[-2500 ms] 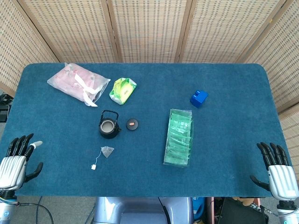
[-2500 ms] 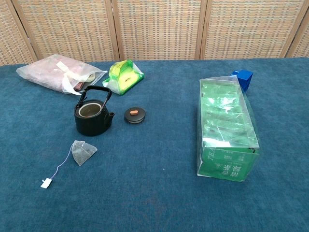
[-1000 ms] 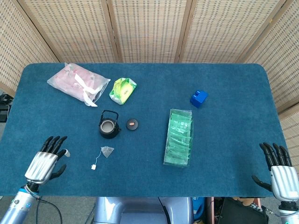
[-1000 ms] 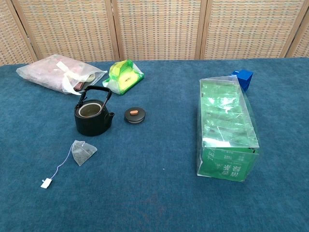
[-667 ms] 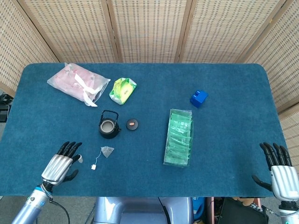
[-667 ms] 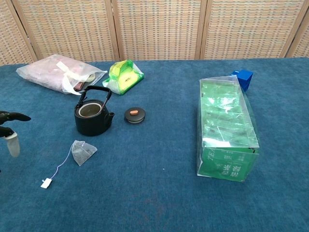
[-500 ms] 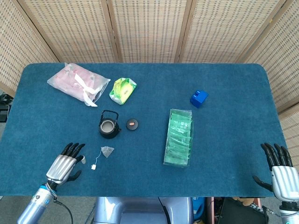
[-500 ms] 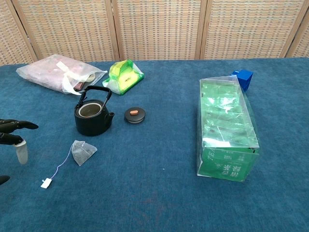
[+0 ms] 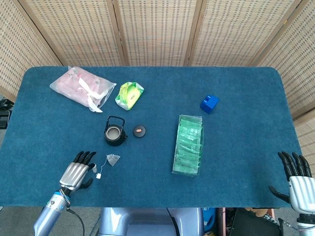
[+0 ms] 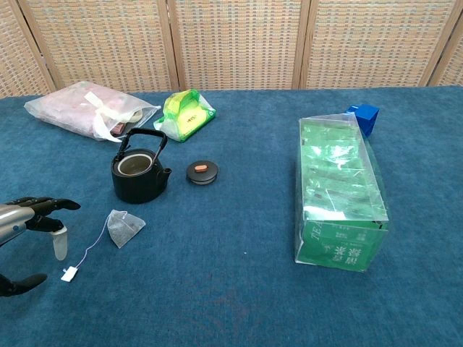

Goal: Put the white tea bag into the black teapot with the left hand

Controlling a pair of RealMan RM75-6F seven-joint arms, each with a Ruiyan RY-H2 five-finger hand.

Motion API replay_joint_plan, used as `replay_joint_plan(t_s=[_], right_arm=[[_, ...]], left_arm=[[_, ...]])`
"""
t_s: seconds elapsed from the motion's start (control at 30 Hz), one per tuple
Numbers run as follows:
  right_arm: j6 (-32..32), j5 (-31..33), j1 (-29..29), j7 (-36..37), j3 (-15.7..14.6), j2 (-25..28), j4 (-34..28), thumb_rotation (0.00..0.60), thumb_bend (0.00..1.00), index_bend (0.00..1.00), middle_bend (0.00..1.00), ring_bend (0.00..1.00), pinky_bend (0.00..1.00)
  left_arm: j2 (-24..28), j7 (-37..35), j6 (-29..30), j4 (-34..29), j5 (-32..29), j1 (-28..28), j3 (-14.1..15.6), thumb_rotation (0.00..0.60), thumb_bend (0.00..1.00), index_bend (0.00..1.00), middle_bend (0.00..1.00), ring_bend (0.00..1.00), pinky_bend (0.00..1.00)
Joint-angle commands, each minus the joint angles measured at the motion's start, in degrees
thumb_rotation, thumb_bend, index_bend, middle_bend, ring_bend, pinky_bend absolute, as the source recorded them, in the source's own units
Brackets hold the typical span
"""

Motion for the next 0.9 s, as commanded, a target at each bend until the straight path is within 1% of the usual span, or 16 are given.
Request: replay_joint_plan(t_s=[0.03, 0.27, 0.9], right_arm=[[0.19, 0.08, -0.19, 0.00, 0.00, 0.13, -0.06, 0.600, 0.12, 0.11, 0.18, 0.03, 0.10], [0.43, 0.13, -0.45, 0.09, 0.00, 0.30, -0.09, 0.600, 0.12, 0.11, 0.18, 0.03, 0.10], [0.69, 0.33, -0.97, 0.82, 0.05, 0.25, 0.56, 0.600, 0.12, 0.11, 0.18, 0.03, 0.10]], left_arm=[[-0.89, 0.03, 0.17, 0.52, -0.27, -0.26, 0.01, 0.600, 0.38, 0.46, 0.08, 0.00, 0.00], [-2.20, 0.23, 0.13, 0.91, -0.59, -0.88, 0.15, 0.600, 0.38, 0.47, 0.08, 0.00, 0.00], [-3.30, 2.39, 0.23, 0.58, -2.15, -1.92, 0.96, 0.600, 0.38, 0.47, 0.08, 0.00, 0.00]])
